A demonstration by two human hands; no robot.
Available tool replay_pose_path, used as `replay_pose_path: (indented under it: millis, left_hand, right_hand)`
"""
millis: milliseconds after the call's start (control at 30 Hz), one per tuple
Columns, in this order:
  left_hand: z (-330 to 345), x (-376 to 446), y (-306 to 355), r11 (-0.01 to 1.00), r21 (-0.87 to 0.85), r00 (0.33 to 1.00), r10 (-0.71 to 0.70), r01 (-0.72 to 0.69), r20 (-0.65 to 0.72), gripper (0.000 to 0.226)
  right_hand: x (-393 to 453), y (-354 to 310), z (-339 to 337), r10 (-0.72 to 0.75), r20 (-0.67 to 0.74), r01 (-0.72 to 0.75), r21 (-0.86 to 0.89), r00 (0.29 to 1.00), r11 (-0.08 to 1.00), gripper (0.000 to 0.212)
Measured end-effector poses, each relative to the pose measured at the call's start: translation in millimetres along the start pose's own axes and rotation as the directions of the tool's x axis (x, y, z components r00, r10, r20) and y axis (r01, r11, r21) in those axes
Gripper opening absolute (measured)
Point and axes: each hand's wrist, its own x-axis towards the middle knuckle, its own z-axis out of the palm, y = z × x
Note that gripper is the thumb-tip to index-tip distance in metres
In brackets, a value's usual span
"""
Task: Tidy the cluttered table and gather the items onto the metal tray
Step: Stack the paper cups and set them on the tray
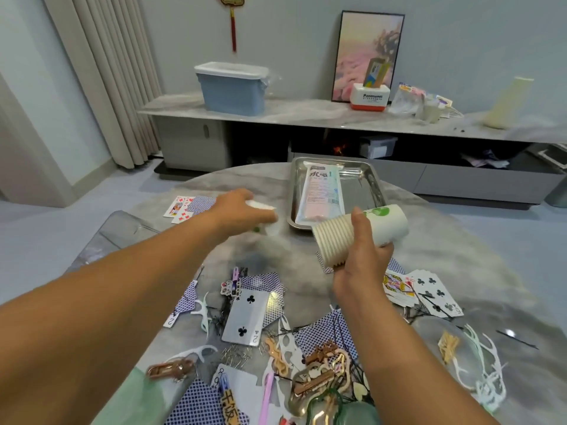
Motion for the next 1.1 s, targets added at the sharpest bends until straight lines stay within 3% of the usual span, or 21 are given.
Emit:
replay_pose_path:
  millis: [67,133,267,367,467,600,667,733,800,900,967,1100]
  left_hand:
    - [15,-19,13,0.945,-0.316,0.986,-0.036,0.087,0.165,0.058]
    - [35,-39,19,0.831,-0.512,0.954,-0.069,0.217,0.292,0.068]
    - [75,-64,34,0.556,-0.779,0.956,-0.124,0.29,0.268,0.048]
    - [88,-69,53,0.384,-0.874,0.955,-0.131,0.297,0.267,0.057]
    - [92,-70,65,0.338,-0.893,0.954,-0.152,0.297,0.259,0.053]
    - [91,-62,69,0.282,-0.899,0.941,-0.153,0.334,0.302,0.052]
    - [87,-56,70,0.392,-0.846,0.931,-0.098,0.362,0.352,0.061]
    - [77,-48,68,0.597,-0.727,0.927,-0.086,0.341,0.364,0.065]
    - [64,-38,62,0.745,-0.612,0.95,-0.092,0.264,0.298,0.049]
    - [47,-25,45,0.854,-0.489,0.977,-0.093,0.177,0.192,0.02]
    - [46,-18,31,0.902,-0.409,0.986,-0.085,0.138,0.145,0.012]
    - [55,-12,19,0.949,-0.297,0.99,-0.07,0.104,0.123,0.042]
  right_hand:
    - [-1,-7,5,-0.03,-0.011,0.031,0.096,0.999,0.995,0.053]
    - [-2,-11,8,-0.084,-0.016,0.085,0.123,0.996,0.989,0.059]
    - [-12,-3,8,-0.157,0.062,0.156,0.016,0.986,0.988,0.073]
    - [-18,12,4,-0.158,0.144,0.174,-0.107,0.977,0.979,0.066]
    - [-12,14,1,-0.082,0.208,0.109,-0.119,0.975,0.987,0.053]
    - [8,-5,2,0.031,0.344,0.075,-0.289,0.938,0.954,0.069]
    - [22,-21,4,-0.015,0.38,0.169,-0.376,0.925,0.911,0.075]
    - [44,-42,8,-0.137,0.337,0.274,-0.401,0.931,0.874,0.072]
    - [71,-62,13,-0.239,0.297,0.355,-0.444,0.925,0.823,0.07]
    - [109,-67,18,-0.281,0.327,0.424,-0.561,0.903,0.711,0.074]
    - [129,-56,20,-0.253,0.356,0.431,-0.626,0.899,0.65,0.074]
    - [154,-28,15,-0.116,0.336,0.344,-0.777,0.935,0.527,0.077]
